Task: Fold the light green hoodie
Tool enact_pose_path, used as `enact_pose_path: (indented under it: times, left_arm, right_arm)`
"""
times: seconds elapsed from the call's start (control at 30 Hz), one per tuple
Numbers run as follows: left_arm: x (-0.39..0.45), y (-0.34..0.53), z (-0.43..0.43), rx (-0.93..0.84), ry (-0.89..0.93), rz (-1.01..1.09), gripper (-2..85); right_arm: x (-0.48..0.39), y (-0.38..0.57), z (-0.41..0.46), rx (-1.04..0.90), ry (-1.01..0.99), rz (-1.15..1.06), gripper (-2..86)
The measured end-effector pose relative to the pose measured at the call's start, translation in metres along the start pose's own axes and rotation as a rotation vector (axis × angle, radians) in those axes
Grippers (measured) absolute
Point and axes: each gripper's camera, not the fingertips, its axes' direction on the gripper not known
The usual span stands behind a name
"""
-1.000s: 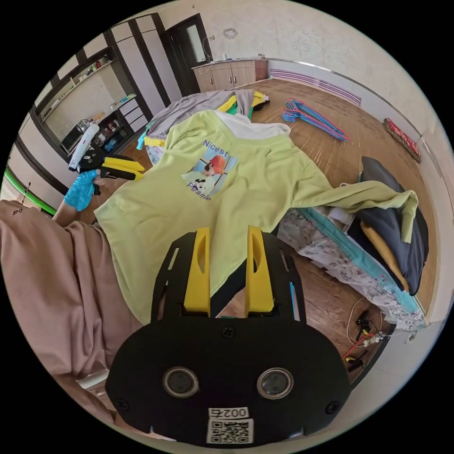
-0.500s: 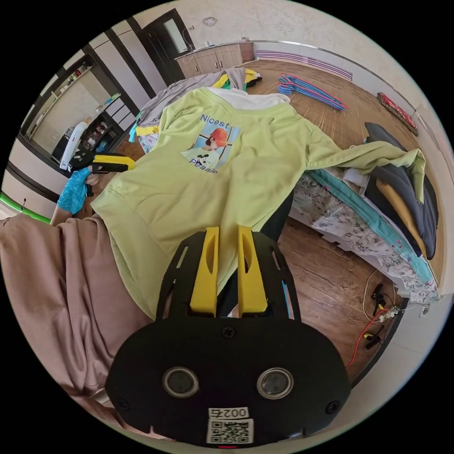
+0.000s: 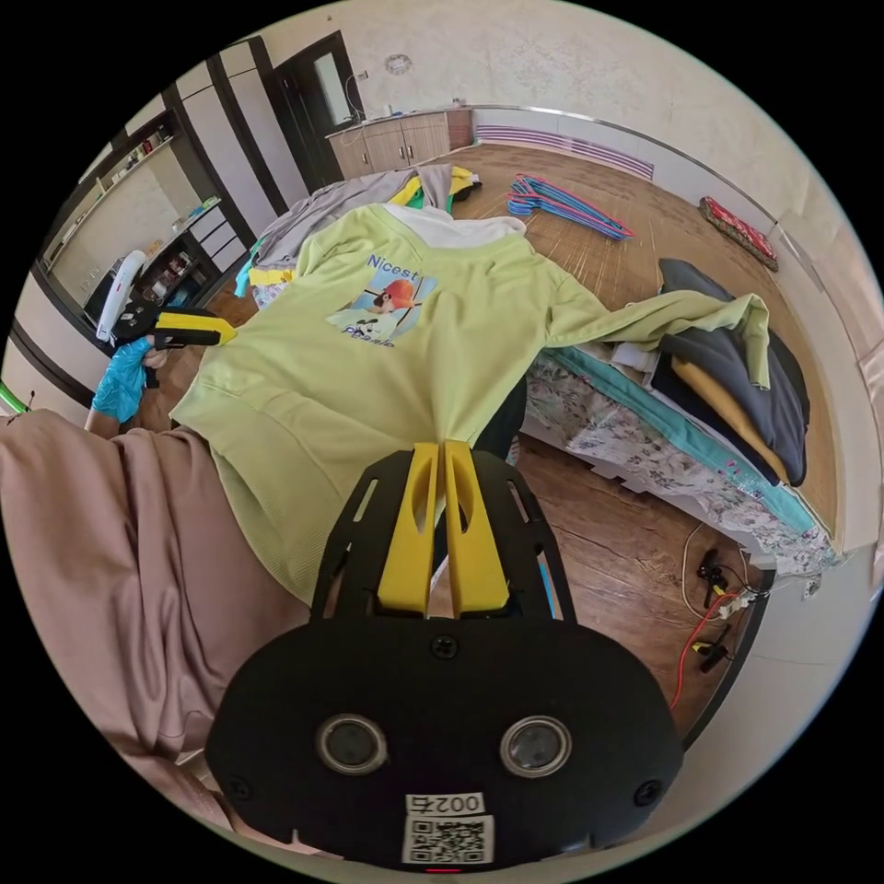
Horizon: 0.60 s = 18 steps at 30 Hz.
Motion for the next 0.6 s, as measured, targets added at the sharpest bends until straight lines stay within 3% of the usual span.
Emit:
enact_pose_path:
  times: [0.6]
  left_arm:
    - [-0.001,0.002,0.013,-0.017,0.026,-0.054,-1.1]
  right_arm:
    - [-0.028,0.006,0.027,-0.037,0.05,0.011,-0.5]
